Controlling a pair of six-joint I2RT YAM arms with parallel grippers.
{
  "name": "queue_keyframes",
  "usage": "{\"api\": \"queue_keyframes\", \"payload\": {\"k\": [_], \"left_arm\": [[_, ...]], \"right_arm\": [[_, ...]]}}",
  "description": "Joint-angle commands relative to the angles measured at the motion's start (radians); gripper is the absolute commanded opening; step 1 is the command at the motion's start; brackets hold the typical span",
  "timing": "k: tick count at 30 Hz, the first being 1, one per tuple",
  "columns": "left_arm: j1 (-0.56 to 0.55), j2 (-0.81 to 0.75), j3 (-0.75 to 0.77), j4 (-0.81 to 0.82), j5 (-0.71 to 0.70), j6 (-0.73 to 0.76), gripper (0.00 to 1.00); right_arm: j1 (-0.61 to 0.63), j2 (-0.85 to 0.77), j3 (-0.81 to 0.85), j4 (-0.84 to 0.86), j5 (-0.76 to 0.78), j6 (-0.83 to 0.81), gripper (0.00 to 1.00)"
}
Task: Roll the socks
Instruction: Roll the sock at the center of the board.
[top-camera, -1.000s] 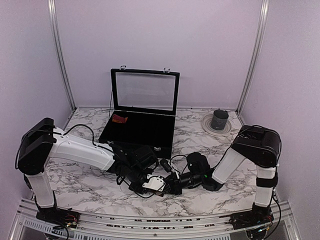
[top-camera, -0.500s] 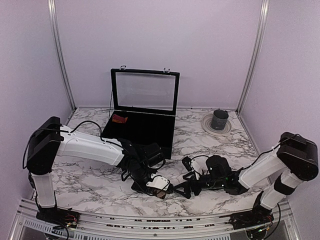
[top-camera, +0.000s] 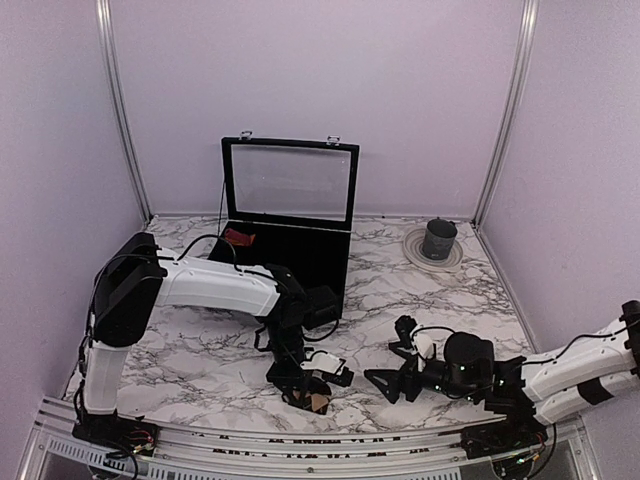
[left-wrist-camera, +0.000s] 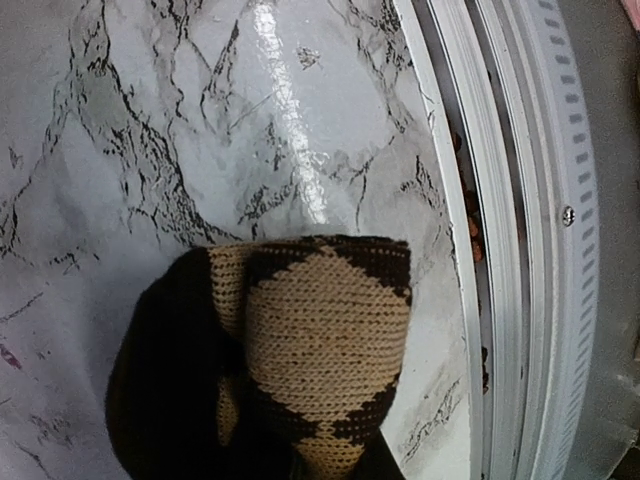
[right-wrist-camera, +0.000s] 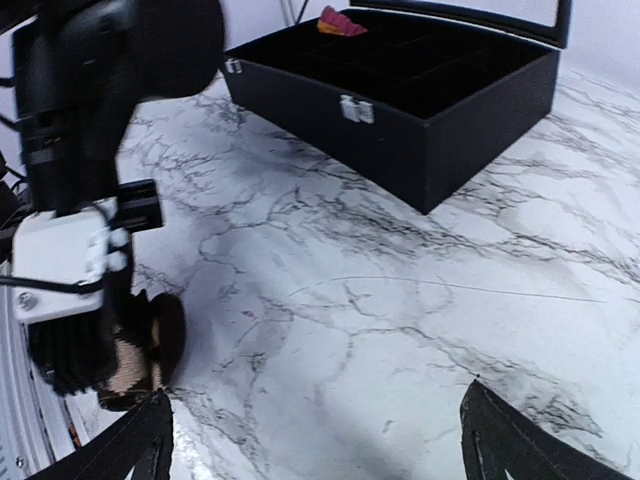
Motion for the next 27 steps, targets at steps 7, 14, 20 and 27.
{"api": "queue_keyframes", "payload": {"k": [7, 14, 20, 27], "left_arm": [[0.103, 0.271, 0.134, -0.328, 0.209, -0.058, 0.08], [0.108, 0.321, 0.166, -0.350, 0.209, -0.055, 0.08], [0.114, 0.349, 0.189, -0.357, 0.204, -0.056, 0.08], [0.117, 0.357, 0.199, -0.350, 0.189, -0.055, 0.10]], "right_arm": [[0.264, 0.233, 0.106, 0.072, -0.034, -0.349, 0.47], [0.316, 0.485, 0.264, 0.105, -0.077, -0.506, 0.43], [0.316, 0.661, 0.414, 0.073, -0.149, -0.599, 0.40], [0.300, 0.744, 0.451, 0.059, -0.143, -0.604, 0.27]]}}
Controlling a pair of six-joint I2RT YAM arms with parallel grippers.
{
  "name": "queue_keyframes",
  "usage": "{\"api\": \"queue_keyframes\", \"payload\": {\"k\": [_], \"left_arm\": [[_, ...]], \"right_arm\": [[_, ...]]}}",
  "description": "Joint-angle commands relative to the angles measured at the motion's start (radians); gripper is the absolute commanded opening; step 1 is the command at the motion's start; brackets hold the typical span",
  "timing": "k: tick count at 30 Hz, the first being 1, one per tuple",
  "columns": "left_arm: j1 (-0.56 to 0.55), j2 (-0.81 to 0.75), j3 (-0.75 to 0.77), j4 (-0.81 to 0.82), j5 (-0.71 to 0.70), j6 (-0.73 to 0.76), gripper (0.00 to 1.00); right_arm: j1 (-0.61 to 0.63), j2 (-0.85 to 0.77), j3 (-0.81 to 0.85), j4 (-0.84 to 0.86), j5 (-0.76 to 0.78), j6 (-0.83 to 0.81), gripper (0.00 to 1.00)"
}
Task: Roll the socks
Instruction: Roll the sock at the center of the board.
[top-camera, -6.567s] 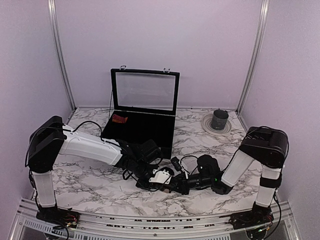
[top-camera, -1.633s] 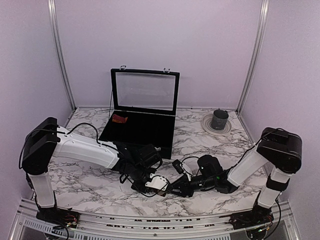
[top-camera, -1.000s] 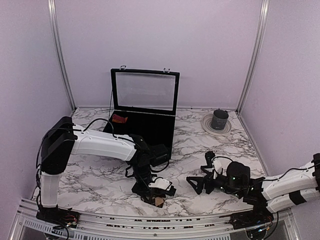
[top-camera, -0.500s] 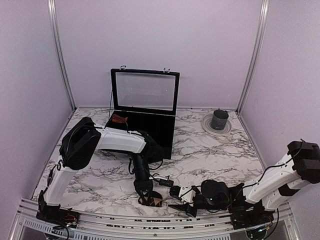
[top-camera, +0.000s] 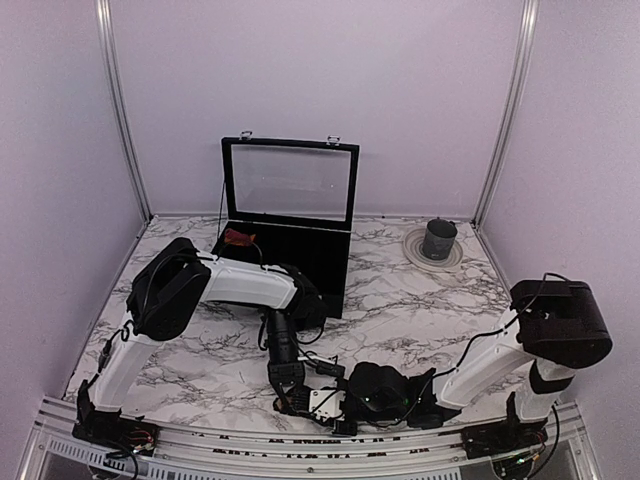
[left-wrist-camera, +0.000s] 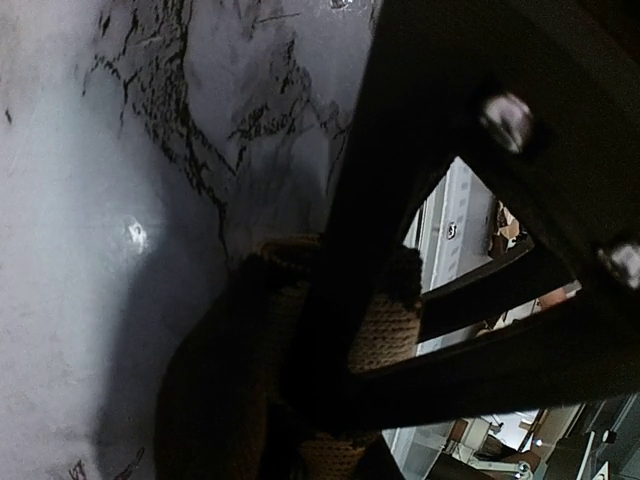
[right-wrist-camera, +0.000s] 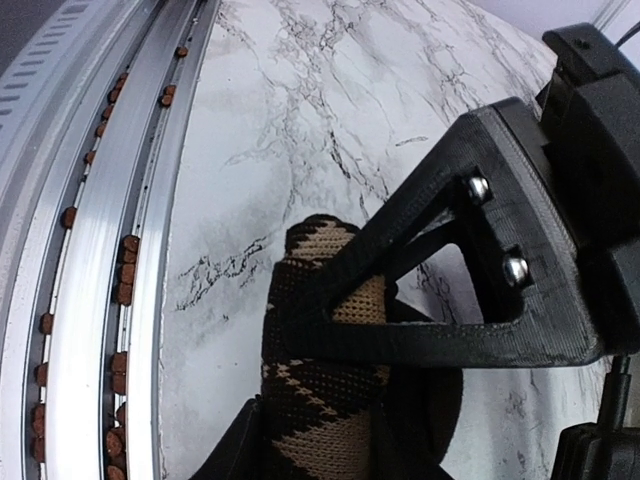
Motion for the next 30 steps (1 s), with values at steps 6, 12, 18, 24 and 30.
{"api": "queue_keyframes", "payload": {"k": [6, 12, 18, 24, 30], "left_arm": [[0.010, -0.009, -0.096, 0.155, -0.169, -0.023, 0.43], [0.078, -0.381, -0.400, 0.563, -0.184, -0.089, 0.99], [0.061, -0.627, -0.519, 0.708, -0.266, -0.037, 0.99], [0.051, -0.756, -0.590, 0.830, -0.270, -0.026, 0.98], [0.005, -0.733, -0.593, 0.855, -0.303, 0.016, 0.81]], "right_arm": [[-0.029, 0.065, 0.028, -0.027, -0.036, 0.059, 0.01], [-0.083, 0.086, -0.011, -0.025, -0.187, 0.224, 0.00], [-0.197, 0.113, -0.053, 0.058, -0.367, 0.431, 0.00], [-0.310, 0.112, -0.064, 0.223, -0.527, 0.670, 0.00], [-0.387, 0.089, -0.031, 0.314, -0.638, 0.823, 0.00]]}}
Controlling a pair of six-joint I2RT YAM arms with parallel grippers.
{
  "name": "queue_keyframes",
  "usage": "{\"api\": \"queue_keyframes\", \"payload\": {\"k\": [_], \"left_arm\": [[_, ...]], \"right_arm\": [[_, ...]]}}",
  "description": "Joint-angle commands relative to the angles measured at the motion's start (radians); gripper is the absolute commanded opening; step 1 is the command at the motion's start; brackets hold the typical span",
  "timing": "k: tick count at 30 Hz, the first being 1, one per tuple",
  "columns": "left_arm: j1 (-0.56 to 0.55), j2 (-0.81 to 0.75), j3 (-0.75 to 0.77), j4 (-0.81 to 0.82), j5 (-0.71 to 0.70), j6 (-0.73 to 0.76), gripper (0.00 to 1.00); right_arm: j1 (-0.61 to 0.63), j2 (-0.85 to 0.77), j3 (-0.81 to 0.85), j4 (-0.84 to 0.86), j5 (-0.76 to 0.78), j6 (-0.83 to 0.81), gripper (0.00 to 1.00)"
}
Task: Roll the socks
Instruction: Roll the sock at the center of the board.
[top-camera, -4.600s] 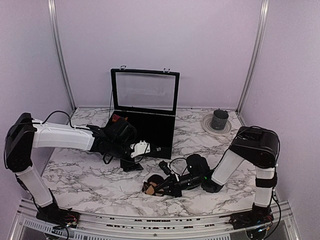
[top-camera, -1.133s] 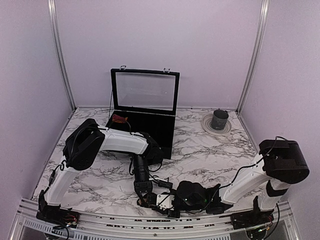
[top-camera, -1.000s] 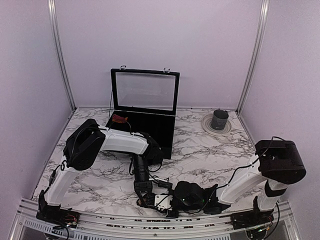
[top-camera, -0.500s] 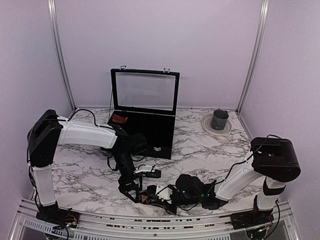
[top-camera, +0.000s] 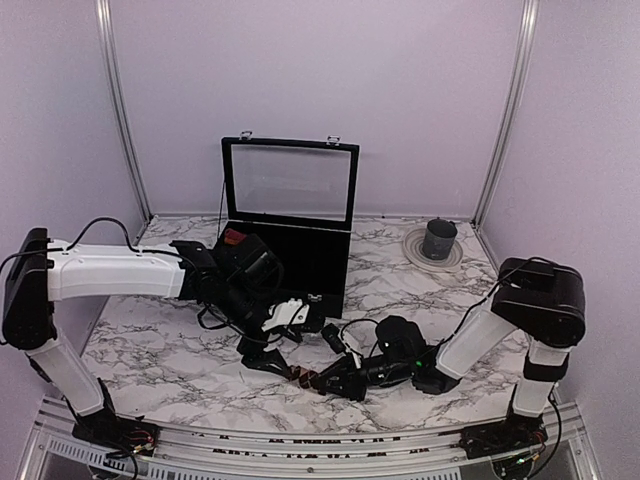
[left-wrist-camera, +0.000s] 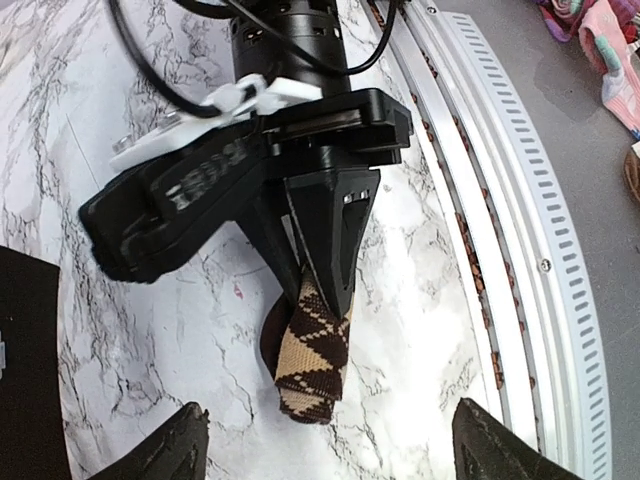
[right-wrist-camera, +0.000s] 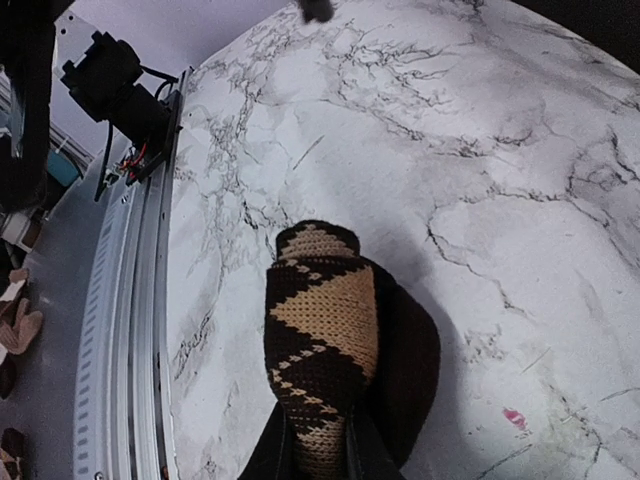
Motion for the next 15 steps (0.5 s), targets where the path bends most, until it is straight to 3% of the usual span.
{"api": "queue_keyframes", "payload": {"k": [1, 4, 10, 15], "left_arm": [[-0.036, 0.033, -0.003, 0.068, -0.062, 0.040, 0.79], [-0.050, 0.061, 0.011, 0.090, -0.103, 0.047, 0.76], [-0.060, 0.111, 0.013, 0.111, -0.206, 0.068, 0.55], [-0.061, 0.096, -0.022, 0.128, -0.244, 0.114, 0.55]], "right_arm": [[-0.043, -0.002, 0.033, 0.052, -0.132, 0.174, 0.00], [-0.059, -0.015, 0.075, 0.005, -0.165, 0.204, 0.00], [-0.082, -0.047, 0.116, -0.045, -0.191, 0.242, 0.00], [-0.095, -0.060, 0.122, -0.013, -0.208, 0.279, 0.00]]}}
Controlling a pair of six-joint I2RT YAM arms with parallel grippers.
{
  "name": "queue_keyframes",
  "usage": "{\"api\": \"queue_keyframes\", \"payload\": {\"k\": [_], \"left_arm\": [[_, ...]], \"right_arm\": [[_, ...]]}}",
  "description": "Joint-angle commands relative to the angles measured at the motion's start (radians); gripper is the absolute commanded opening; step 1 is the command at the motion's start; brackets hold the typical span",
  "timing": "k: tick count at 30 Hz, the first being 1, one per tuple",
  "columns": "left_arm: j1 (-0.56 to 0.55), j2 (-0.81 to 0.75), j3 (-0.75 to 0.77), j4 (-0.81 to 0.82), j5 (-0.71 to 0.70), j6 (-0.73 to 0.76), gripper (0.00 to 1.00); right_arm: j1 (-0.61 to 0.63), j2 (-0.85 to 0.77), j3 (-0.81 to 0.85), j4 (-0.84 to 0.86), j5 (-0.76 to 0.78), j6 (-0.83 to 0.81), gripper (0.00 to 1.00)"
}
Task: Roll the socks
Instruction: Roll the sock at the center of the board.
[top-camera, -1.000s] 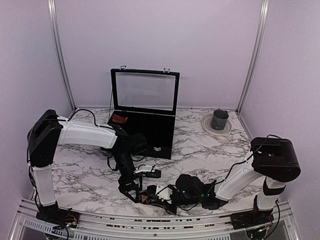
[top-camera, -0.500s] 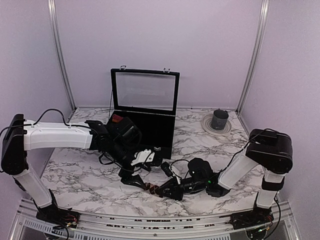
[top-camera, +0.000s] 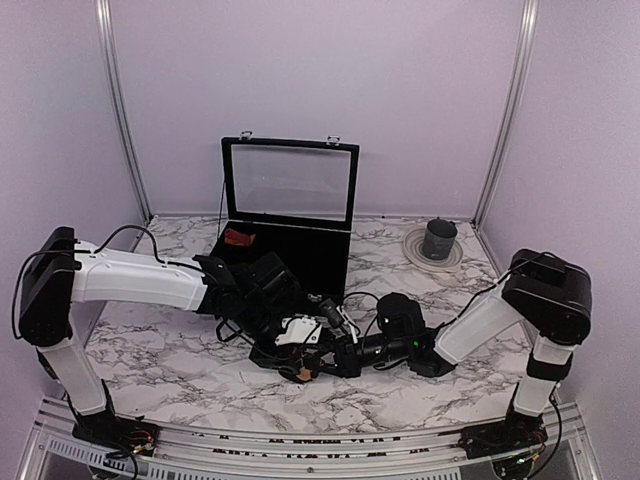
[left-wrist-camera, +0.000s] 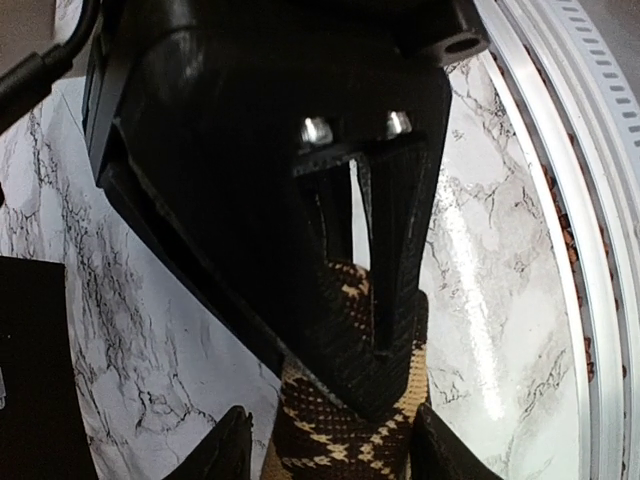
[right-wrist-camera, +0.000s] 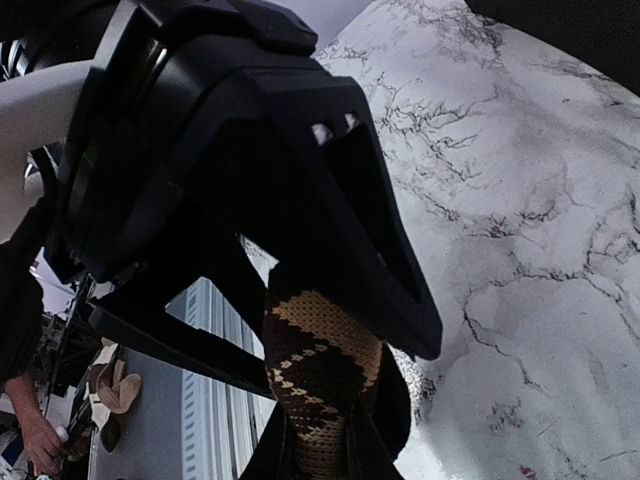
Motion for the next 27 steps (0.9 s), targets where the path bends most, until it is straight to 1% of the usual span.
{"api": "queue_keyframes", "payload": {"k": [1, 5, 9, 13, 14, 15, 16, 18, 20, 22, 24, 27], "left_arm": [[0.000, -0.011, -0.016, 0.021, -0.057, 0.041, 0.55], [-0.002, -0.031, -0.012, 0.014, -0.078, 0.049, 0.54], [-0.003, -0.041, 0.006, 0.014, -0.124, 0.057, 0.34], [-0.004, -0.007, 0.063, -0.077, -0.113, 0.063, 0.17], [-0.004, 0.004, 0.078, -0.106, -0.104, 0.061, 0.09], [-0.003, 0.015, 0.096, -0.136, -0.093, 0.055, 0.00], [-0.001, 0.027, 0.116, -0.172, -0.073, 0.050, 0.00], [0.009, 0.049, 0.163, -0.256, -0.013, 0.038, 0.00], [0.032, 0.062, 0.213, -0.332, 0.078, 0.010, 0.00], [0.074, 0.078, 0.283, -0.407, 0.224, -0.049, 0.00], [0.102, 0.107, 0.357, -0.501, 0.353, -0.069, 0.00], [0.146, 0.169, 0.470, -0.674, 0.555, -0.045, 0.00]], "right_arm": [[-0.014, -0.027, 0.027, 0.005, -0.042, 0.048, 0.00], [-0.015, -0.019, 0.043, 0.007, -0.064, 0.087, 0.00], [-0.017, -0.018, 0.061, 0.006, -0.082, 0.134, 0.00], [-0.017, -0.031, 0.065, 0.010, -0.089, 0.157, 0.00], [-0.017, -0.036, 0.064, 0.009, -0.087, 0.156, 0.00], [-0.017, -0.047, 0.062, -0.003, -0.077, 0.145, 0.06], [-0.015, -0.064, 0.055, -0.026, -0.059, 0.118, 0.13], [-0.016, -0.115, 0.042, -0.092, -0.009, 0.035, 0.23], [-0.016, -0.185, 0.026, -0.177, 0.079, -0.062, 0.31], [-0.009, -0.273, 0.019, -0.266, 0.180, -0.198, 0.35], [0.023, -0.376, -0.006, -0.303, 0.278, -0.348, 0.39], [0.079, -0.503, -0.004, -0.397, 0.401, -0.546, 0.42]]}}
